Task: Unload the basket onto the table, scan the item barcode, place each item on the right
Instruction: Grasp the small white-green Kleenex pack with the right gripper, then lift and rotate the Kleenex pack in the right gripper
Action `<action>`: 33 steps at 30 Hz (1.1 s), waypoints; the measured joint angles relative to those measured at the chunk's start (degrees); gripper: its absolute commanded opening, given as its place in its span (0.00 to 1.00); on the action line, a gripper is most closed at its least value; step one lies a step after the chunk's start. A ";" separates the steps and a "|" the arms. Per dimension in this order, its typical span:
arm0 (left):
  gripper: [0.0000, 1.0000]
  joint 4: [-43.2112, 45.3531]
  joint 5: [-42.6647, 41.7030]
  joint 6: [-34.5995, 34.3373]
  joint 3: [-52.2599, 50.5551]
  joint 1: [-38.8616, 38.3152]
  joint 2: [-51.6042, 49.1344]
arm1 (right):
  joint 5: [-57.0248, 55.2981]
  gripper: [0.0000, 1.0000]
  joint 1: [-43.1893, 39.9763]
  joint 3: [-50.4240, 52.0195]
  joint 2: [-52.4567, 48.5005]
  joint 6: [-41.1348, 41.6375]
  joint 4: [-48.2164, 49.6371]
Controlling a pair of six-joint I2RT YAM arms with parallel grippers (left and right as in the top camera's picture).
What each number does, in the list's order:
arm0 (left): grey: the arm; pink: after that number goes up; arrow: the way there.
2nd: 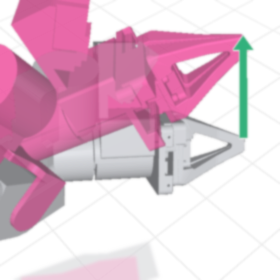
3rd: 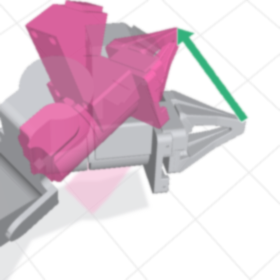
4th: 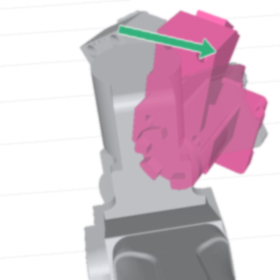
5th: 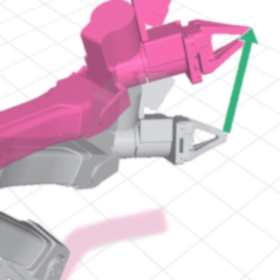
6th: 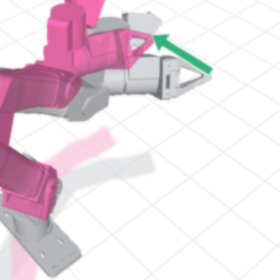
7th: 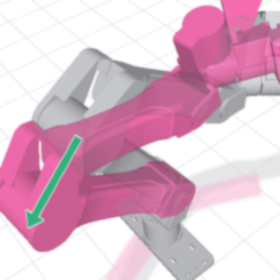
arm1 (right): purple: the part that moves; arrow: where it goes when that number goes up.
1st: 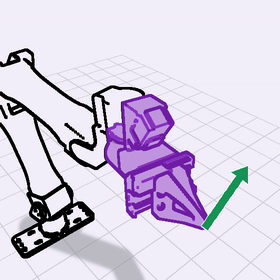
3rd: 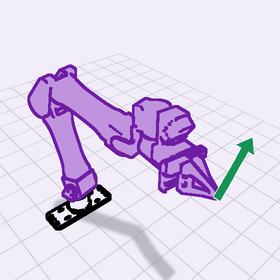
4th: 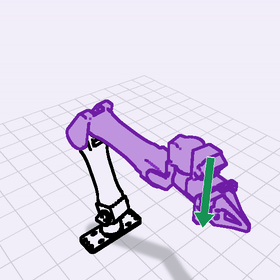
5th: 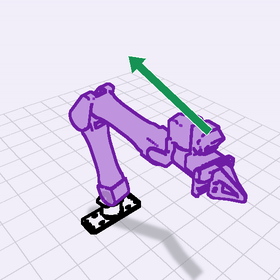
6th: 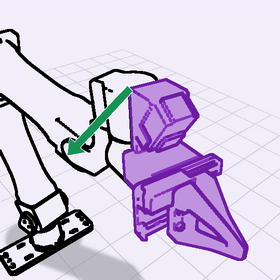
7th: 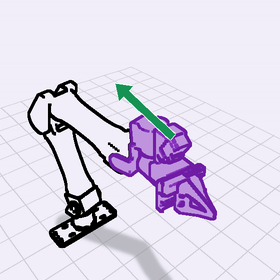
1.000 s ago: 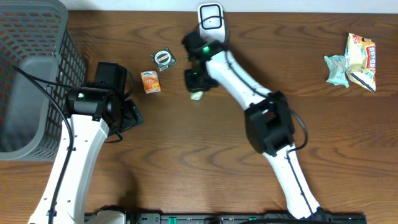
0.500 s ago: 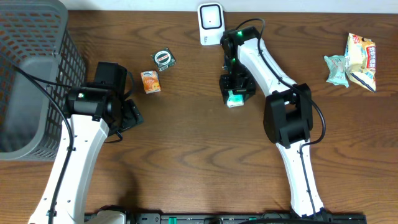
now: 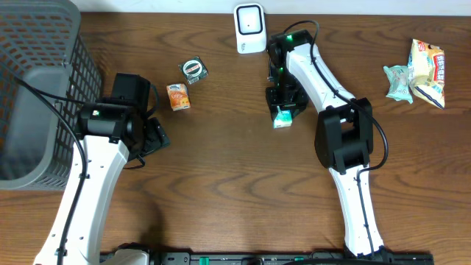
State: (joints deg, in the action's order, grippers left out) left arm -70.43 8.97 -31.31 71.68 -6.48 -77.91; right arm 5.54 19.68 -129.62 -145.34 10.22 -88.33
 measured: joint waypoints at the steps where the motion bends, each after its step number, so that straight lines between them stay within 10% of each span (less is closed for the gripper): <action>1: 0.98 0.00 0.00 0.00 0.00 0.00 0.00 | 0.00 0.48 0.00 0.00 0.00 -0.22 0.26; 14: 0.98 -0.02 0.00 0.00 0.00 0.00 0.00 | 4.20 0.62 -1.49 -2.78 0.00 -4.39 -3.21; 33: 0.97 0.00 0.00 0.00 0.00 0.00 0.00 | 10.10 0.43 -5.46 -1.09 0.02 -7.54 1.20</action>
State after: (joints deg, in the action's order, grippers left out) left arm -70.43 8.97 -31.31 71.68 -6.48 -77.91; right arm 15.64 14.22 -130.72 -145.32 2.68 -87.13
